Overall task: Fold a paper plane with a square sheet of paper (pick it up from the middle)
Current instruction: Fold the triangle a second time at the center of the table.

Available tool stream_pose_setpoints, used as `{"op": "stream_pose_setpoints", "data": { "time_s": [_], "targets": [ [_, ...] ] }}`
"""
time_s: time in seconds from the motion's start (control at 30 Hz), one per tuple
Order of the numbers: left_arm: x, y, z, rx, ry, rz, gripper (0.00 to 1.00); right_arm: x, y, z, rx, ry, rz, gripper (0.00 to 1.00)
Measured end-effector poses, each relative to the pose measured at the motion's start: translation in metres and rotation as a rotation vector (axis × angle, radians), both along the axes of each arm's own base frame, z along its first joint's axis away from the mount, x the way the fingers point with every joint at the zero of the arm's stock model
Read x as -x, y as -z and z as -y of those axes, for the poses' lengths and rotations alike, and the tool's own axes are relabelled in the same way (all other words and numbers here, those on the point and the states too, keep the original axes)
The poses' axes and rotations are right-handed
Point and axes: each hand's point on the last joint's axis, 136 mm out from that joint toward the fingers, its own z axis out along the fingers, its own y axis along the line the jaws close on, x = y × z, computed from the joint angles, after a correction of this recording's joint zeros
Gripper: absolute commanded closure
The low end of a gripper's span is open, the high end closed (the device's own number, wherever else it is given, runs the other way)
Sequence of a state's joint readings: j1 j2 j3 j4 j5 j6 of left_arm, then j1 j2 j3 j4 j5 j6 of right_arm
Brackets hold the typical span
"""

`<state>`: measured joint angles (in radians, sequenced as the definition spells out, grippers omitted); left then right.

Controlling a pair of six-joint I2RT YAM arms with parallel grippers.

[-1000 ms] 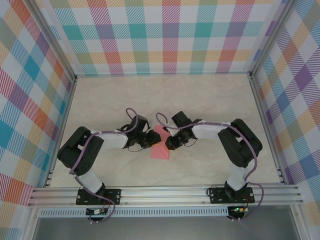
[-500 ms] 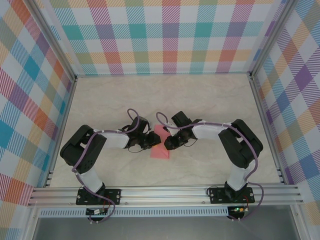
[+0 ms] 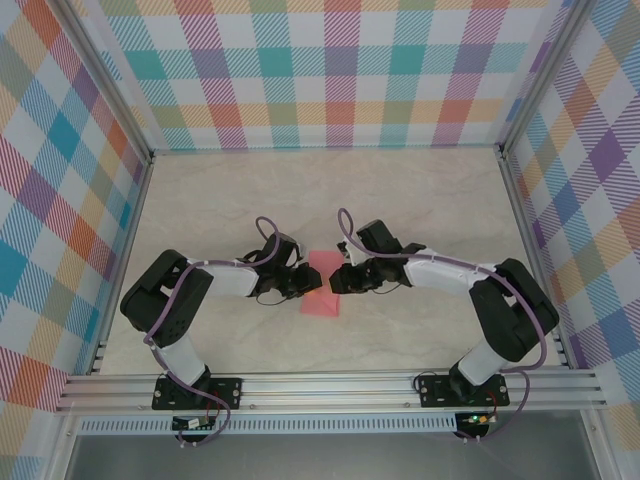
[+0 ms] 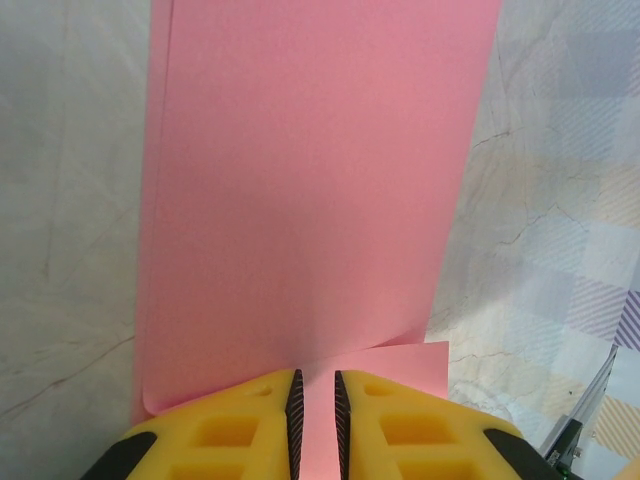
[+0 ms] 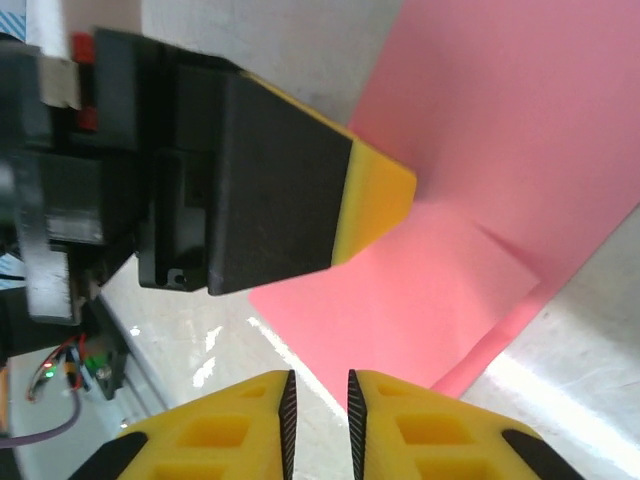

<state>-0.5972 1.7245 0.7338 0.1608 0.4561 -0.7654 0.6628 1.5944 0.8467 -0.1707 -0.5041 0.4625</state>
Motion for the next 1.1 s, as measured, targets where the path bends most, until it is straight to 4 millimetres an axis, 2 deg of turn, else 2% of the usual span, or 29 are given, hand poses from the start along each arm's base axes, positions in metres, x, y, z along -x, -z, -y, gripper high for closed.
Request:
{"op": "stream_pose_setpoints", "data": {
  "time_s": [0.27,0.6,1.1],
  "targets": [
    [0.000,0.000,0.000,0.000,0.000,0.000,0.81,0.012,0.010,-0.010,-0.025,0.005,-0.122,0.81],
    [0.000,0.000,0.000,-0.004,0.012,0.009,0.81,0.010,0.025,-0.025,0.001,-0.009,-0.182,0.82],
    [0.000,0.000,0.001,-0.007,0.021,0.016,0.81,0.021,0.052,-0.010,0.092,0.012,-0.247,0.80]
  ]
}}
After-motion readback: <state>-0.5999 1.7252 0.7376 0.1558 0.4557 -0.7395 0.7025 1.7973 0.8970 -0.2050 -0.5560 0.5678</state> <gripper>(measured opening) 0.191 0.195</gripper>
